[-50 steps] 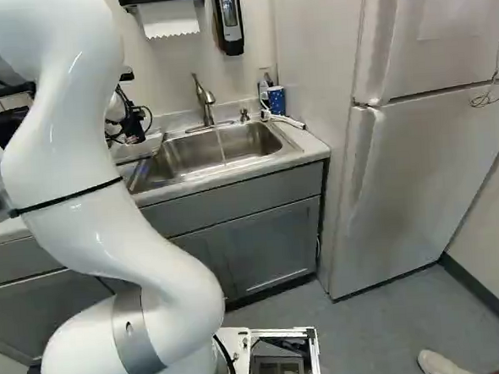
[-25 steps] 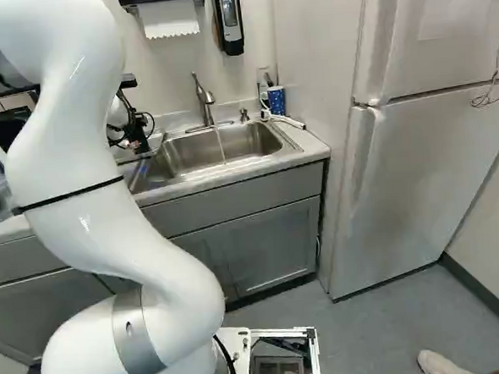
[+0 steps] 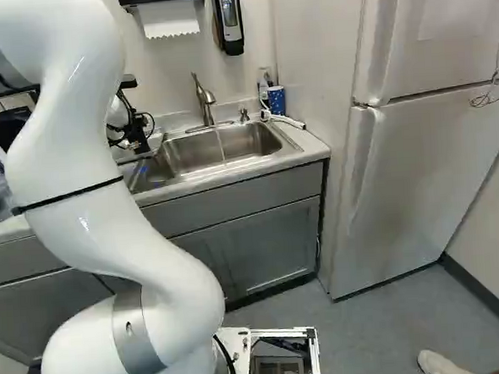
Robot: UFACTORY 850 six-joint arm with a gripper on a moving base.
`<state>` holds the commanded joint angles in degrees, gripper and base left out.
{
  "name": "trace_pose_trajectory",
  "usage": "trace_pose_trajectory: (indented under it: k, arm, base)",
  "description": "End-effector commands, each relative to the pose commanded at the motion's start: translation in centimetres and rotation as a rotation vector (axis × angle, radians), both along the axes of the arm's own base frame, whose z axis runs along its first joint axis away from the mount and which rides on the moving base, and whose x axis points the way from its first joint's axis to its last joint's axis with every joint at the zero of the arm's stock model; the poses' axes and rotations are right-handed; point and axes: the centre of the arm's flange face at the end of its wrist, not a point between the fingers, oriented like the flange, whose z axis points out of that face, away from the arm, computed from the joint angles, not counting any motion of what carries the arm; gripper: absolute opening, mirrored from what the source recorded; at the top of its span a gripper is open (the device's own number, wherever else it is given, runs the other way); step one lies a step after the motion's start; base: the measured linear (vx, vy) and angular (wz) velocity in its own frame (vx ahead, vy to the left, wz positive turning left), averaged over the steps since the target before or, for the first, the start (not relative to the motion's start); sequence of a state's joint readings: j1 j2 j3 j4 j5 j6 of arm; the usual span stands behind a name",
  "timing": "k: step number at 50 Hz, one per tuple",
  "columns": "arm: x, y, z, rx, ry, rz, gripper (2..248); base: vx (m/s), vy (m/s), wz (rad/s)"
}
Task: Rinse the cup and place it in the tray
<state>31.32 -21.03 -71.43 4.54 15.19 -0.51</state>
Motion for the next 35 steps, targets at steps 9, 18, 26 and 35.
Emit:
trace_pose_trajectory:
  k: [9, 18, 26, 35]
  arm:
    - [-0.03, -0.01, -0.06, -0.004, 0.007, 0.000, 124]
    - [-0.03, -0.01, -0.06, -0.004, 0.007, 0.000, 125]
    - [-0.03, -0.01, -0.06, -0.004, 0.007, 0.000, 152]
    - [-0.03, -0.01, -0.06, -0.004, 0.007, 0.000, 221]
  base:
    - [0.000, 0.000, 0.000]
    - [0.000, 0.000, 0.000]
    - [0.000, 0.000, 0.000]
    - [0.000, 0.000, 0.000]
